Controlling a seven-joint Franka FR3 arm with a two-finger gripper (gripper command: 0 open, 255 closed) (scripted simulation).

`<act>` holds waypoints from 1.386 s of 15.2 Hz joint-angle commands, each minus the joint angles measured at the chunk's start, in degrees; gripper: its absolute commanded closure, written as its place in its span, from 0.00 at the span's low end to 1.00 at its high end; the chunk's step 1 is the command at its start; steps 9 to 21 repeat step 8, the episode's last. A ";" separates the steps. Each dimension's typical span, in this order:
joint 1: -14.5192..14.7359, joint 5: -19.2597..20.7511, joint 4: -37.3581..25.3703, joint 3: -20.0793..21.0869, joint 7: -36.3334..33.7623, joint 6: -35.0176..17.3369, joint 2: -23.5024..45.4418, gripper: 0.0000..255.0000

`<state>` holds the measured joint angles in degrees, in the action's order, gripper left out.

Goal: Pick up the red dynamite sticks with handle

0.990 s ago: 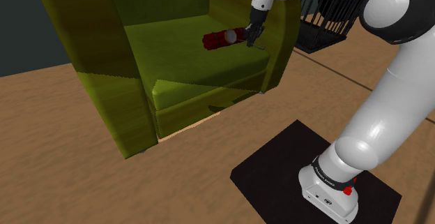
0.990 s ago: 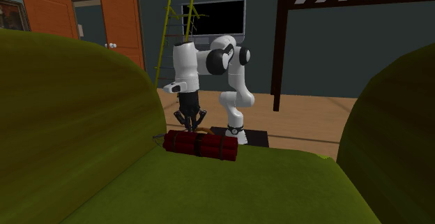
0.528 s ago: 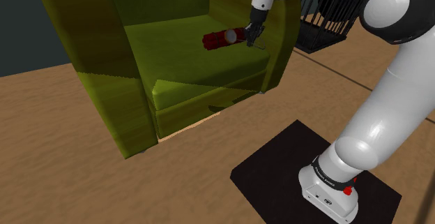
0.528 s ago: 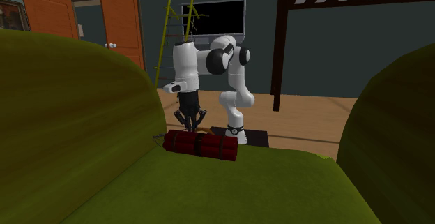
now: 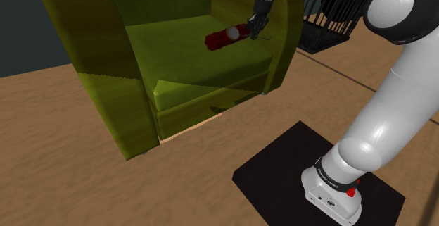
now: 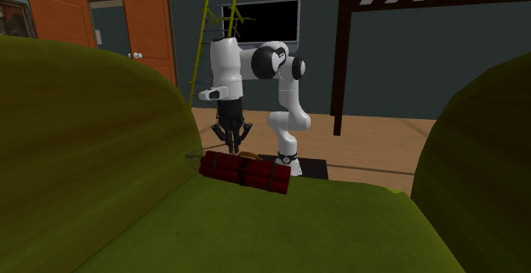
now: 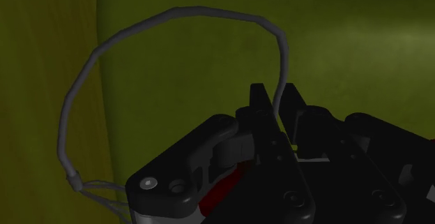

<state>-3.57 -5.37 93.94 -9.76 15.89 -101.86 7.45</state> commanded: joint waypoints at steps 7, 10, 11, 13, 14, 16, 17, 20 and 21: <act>-0.20 -0.01 -6.30 -0.11 -0.26 5.82 0.38 1.00; -0.20 -0.01 -6.32 -0.10 -0.26 5.82 0.39 1.00; -0.20 -0.01 -6.32 -0.10 -0.26 5.82 0.39 1.00; -0.20 -0.01 -6.32 -0.10 -0.26 5.82 0.39 1.00; -0.20 -0.01 -6.32 -0.10 -0.26 5.82 0.39 1.00; -0.20 -0.01 -6.32 -0.10 -0.26 5.82 0.39 1.00; -0.20 -0.01 -6.32 -0.10 -0.26 5.82 0.39 1.00; -0.20 -0.01 -6.32 -0.10 -0.26 5.82 0.39 1.00; -0.20 -0.01 -6.32 -0.10 -0.26 5.82 0.39 1.00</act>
